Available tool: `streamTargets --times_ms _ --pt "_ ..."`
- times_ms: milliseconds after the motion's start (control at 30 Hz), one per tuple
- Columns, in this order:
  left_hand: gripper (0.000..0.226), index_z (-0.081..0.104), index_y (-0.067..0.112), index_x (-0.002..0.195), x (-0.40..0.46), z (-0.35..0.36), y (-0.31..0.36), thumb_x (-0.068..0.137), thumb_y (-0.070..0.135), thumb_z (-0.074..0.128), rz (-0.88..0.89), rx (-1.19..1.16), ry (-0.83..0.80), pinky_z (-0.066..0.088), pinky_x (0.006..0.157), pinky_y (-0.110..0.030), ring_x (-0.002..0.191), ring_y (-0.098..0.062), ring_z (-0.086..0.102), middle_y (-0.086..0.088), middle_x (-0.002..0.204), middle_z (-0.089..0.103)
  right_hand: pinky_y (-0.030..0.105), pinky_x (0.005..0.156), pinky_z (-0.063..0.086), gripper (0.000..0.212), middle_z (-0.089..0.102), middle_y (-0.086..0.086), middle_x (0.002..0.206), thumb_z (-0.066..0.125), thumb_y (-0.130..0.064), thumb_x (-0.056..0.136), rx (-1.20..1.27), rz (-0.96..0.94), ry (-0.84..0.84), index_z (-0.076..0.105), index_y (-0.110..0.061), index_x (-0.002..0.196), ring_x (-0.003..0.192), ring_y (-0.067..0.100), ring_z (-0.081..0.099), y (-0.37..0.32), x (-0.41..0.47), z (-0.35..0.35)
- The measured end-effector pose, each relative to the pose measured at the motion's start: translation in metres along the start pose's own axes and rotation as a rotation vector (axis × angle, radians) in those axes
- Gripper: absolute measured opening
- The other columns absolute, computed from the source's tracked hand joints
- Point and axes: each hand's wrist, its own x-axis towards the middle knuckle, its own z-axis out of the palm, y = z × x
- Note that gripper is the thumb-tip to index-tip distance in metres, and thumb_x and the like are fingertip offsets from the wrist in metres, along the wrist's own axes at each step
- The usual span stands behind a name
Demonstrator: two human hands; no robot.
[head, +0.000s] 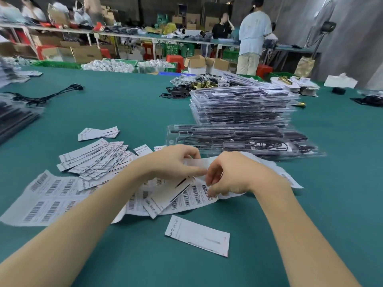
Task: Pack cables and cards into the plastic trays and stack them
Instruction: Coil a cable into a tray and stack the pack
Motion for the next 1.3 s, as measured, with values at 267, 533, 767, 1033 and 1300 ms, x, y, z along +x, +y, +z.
streamTargets --times_ms 267,533,767,1033,1300 --pt "0.020 0.054 0.025 0.084 0.000 0.000 -0.016 0.100 0.036 0.057 -0.013 -0.337 0.010 0.044 0.060 -0.026 0.068 -0.011 0.054 0.003 0.079 0.061 0.027 0.061 0.060 0.026 0.073 -0.007 0.081 0.088 -0.012 0.071 0.324 -0.062 0.227 0.072 -0.026 0.087 0.070 0.007 0.070 0.007 0.000 -0.002" --pt "0.014 0.064 0.013 0.112 0.003 -0.004 -0.030 0.099 0.015 0.061 -0.075 -0.701 -0.017 0.052 0.059 -0.019 0.079 -0.013 0.069 -0.003 0.094 0.072 0.018 0.063 0.056 0.026 0.076 -0.006 0.077 0.090 -0.013 0.068 0.386 -0.102 0.286 0.079 -0.022 0.089 0.068 0.005 0.071 0.009 0.000 -0.001" --pt "0.011 0.066 0.020 0.109 0.004 -0.002 -0.029 0.100 0.020 0.059 -0.047 -0.605 -0.027 0.053 0.059 -0.022 0.077 -0.013 0.070 0.003 0.090 0.073 0.035 0.066 0.062 0.008 0.070 -0.010 0.061 0.085 -0.015 0.078 0.440 -0.111 0.295 0.078 -0.019 0.079 0.056 0.005 0.064 0.007 -0.002 -0.001" --pt "0.028 0.060 0.028 0.114 0.008 0.021 -0.025 0.091 0.041 0.068 0.178 0.030 0.239 0.052 0.079 -0.031 0.085 -0.008 0.063 0.013 0.097 0.068 0.018 0.068 0.054 0.005 0.071 -0.004 0.081 0.075 -0.016 0.087 0.892 -0.201 0.246 0.071 -0.014 0.088 0.075 0.006 0.063 0.032 -0.020 -0.025" --pt "0.025 0.064 0.033 0.094 0.013 0.029 -0.014 0.094 0.056 0.056 0.303 0.066 0.546 0.051 0.073 -0.031 0.080 -0.002 0.055 0.020 0.089 0.063 0.018 0.063 0.055 0.017 0.074 0.009 0.089 0.067 -0.003 0.093 1.042 -0.001 0.433 0.069 -0.009 0.109 0.065 0.010 0.068 0.036 -0.010 -0.023"
